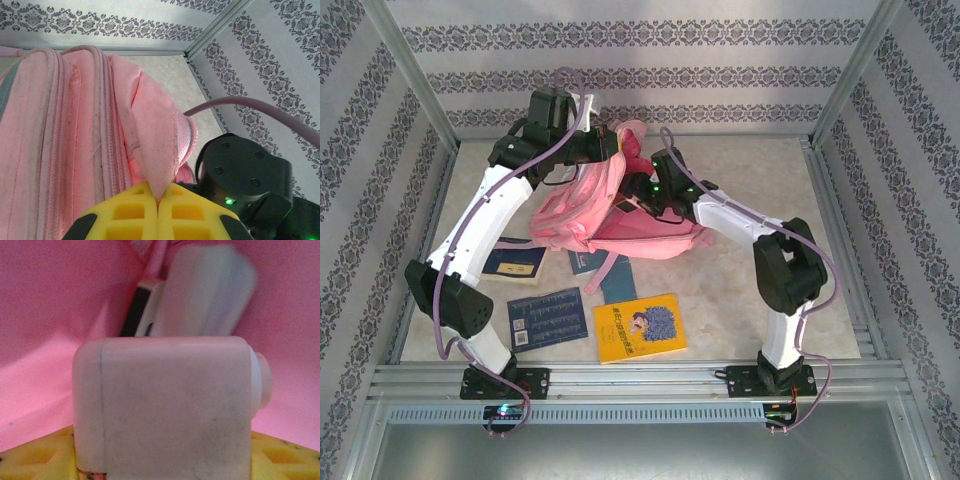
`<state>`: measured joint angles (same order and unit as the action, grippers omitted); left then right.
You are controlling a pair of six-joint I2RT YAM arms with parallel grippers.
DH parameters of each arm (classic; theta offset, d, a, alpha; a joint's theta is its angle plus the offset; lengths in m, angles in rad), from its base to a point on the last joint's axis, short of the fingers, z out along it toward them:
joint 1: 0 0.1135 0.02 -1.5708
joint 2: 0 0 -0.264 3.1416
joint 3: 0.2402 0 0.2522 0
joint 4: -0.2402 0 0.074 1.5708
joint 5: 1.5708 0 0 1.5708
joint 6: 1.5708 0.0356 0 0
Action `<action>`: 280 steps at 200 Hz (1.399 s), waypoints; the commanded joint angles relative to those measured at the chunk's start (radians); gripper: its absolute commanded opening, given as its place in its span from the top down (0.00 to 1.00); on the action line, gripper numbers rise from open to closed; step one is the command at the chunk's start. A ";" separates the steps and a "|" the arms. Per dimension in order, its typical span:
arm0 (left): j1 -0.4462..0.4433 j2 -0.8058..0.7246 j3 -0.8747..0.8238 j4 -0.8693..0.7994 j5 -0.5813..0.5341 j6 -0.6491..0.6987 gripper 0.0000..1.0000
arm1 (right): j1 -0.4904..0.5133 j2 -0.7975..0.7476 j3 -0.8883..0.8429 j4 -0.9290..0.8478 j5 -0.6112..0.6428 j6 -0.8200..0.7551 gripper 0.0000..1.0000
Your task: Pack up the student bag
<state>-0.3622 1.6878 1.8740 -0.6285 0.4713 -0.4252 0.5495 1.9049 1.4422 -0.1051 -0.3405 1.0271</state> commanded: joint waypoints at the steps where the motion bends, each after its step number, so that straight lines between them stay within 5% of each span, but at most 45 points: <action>1: 0.018 -0.016 0.040 0.124 0.033 0.015 1.00 | 0.033 0.026 0.088 0.122 -0.066 0.085 0.38; 50: 0.036 0.005 0.064 0.137 0.029 0.003 1.00 | 0.063 0.060 0.087 0.147 -0.094 0.145 0.32; 86: 0.050 0.010 0.070 0.155 0.036 -0.015 1.00 | 0.087 0.135 0.077 0.242 -0.225 0.224 0.28; 121: 0.052 0.017 0.067 0.168 0.047 -0.027 1.00 | 0.097 0.153 0.120 0.147 -0.251 0.140 0.02; 175: 0.060 0.020 0.070 0.176 0.047 -0.036 1.00 | 0.058 0.048 0.113 -0.058 -0.173 -0.069 0.02; 234: 0.062 0.016 0.052 0.158 0.005 -0.028 1.00 | 0.039 -0.158 0.065 -0.275 0.057 -0.279 0.04; 280: 0.063 0.022 0.048 0.147 -0.039 -0.026 1.00 | 0.057 -0.396 -0.128 -0.344 0.200 -0.436 0.16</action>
<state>-0.3344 1.7168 1.8854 -0.5995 0.5385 -0.4526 0.5911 1.6650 1.4357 -0.3397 -0.2005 0.7509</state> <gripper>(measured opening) 0.051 0.877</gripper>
